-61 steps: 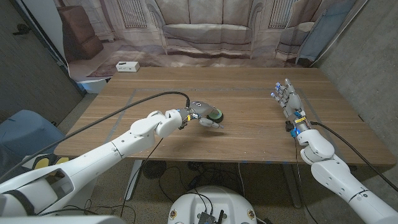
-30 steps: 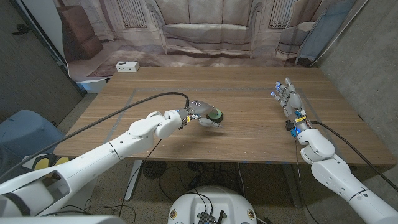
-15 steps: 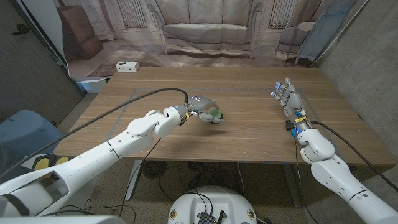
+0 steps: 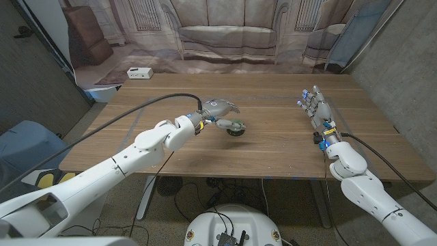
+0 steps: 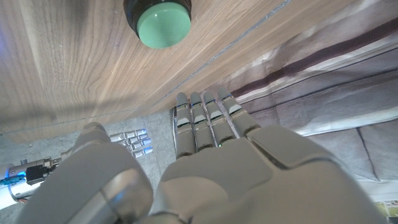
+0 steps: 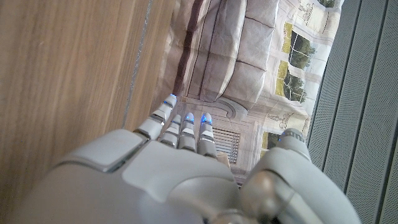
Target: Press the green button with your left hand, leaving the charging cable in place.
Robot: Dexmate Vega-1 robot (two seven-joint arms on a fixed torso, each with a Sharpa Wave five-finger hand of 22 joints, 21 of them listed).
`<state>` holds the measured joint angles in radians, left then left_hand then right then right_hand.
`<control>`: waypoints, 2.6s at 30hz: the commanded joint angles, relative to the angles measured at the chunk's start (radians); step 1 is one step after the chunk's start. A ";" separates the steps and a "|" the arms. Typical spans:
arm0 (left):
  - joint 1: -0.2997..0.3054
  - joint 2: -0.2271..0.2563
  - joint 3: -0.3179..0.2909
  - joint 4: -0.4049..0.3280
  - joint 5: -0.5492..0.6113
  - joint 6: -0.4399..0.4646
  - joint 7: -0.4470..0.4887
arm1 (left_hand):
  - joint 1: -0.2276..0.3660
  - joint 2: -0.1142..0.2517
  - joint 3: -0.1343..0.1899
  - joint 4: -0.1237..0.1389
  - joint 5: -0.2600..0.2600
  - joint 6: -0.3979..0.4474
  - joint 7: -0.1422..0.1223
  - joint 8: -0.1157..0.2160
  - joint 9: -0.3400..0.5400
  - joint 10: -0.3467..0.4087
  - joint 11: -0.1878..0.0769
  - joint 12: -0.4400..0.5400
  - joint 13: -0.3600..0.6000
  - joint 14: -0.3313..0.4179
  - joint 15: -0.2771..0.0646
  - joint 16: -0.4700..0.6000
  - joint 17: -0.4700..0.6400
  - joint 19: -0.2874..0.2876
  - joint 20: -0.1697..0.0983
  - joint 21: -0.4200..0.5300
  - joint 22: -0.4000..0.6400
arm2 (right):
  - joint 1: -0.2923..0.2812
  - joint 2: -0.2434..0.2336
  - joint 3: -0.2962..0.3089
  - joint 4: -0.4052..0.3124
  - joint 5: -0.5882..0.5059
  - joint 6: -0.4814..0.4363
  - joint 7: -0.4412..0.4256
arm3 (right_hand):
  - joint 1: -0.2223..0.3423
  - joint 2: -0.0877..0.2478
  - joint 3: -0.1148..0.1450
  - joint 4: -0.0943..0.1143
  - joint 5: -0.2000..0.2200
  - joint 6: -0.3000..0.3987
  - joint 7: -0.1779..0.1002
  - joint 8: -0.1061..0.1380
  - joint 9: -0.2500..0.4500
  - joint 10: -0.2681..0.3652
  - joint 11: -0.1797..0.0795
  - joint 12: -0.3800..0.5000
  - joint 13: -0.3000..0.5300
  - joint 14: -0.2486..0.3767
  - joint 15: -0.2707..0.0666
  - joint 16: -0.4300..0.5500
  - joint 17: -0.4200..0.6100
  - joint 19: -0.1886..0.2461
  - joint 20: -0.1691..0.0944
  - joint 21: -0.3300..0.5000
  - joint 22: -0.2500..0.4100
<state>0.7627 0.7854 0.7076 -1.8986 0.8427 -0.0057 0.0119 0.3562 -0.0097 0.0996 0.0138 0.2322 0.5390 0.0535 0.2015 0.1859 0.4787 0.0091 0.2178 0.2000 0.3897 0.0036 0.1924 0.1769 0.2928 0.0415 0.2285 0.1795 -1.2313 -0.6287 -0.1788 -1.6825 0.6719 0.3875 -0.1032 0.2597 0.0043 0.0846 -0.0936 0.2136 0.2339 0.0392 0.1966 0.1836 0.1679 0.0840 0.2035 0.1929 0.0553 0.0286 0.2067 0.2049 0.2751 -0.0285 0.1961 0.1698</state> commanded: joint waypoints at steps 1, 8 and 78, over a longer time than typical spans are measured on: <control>0.048 0.007 -0.061 -0.010 -0.090 0.002 0.057 | 0.003 0.014 -0.001 -0.004 -0.004 -0.007 -0.001 -0.006 0.000 -0.006 -0.002 -0.002 0.000 0.004 0.000 -0.002 0.002 0.006 0.007 -0.003 0.001 | -0.005 0.000 0.002 -0.004 -0.003 0.007 0.001 | 0.000 0.005 0.003 -0.007 -0.002 0.005 -0.004 -0.003 0.002 0.010 -0.001 -0.002 0.001 0.008 0.000 0.000 0.002 0.006 0.005 -0.001 0.003; 0.089 0.002 -0.112 -0.012 -0.189 0.010 0.107 | 0.004 0.015 -0.002 -0.004 -0.005 -0.018 0.003 -0.010 0.000 -0.012 0.005 -0.005 0.000 -0.006 0.007 -0.005 0.002 0.002 0.010 -0.007 0.001 | -0.011 0.000 0.005 -0.005 -0.001 0.012 0.003 | -0.002 0.005 0.003 -0.006 -0.002 0.005 -0.004 -0.003 0.002 0.010 0.000 -0.002 0.001 0.009 -0.001 0.000 0.002 0.007 0.004 -0.001 0.003; 0.284 0.008 -0.403 0.117 -1.057 -0.161 0.132 | -0.009 0.039 -0.010 0.001 -0.021 -0.183 0.054 -0.028 0.000 -0.088 0.073 -0.020 0.003 -0.055 0.057 -0.008 0.004 -0.027 0.033 -0.024 0.005 | 0.002 0.006 -0.006 0.042 0.017 0.071 0.078 | 0.001 0.004 0.000 -0.013 -0.002 0.004 -0.004 -0.004 0.002 0.019 -0.007 -0.002 0.001 0.026 -0.005 0.003 0.000 0.021 0.004 0.001 0.002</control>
<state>1.0386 0.8056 0.3272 -1.8308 -0.0386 -0.0870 0.1959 0.3475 0.0214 0.0898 0.0125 0.2167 0.3727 0.1084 0.1731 0.1862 0.4028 0.0775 0.1993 0.2003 0.3383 0.0547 0.1845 0.1793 0.2653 0.0762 0.2014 0.1791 -1.2226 -0.6157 -0.1842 -1.6426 0.6819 0.4519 -0.0424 0.2597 0.0043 0.0852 -0.1014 0.2136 0.2339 0.0391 0.1966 0.1835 0.1751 0.0768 0.2035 0.1907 0.0734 0.0250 0.2067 0.2049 0.2896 -0.0212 0.1961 0.1698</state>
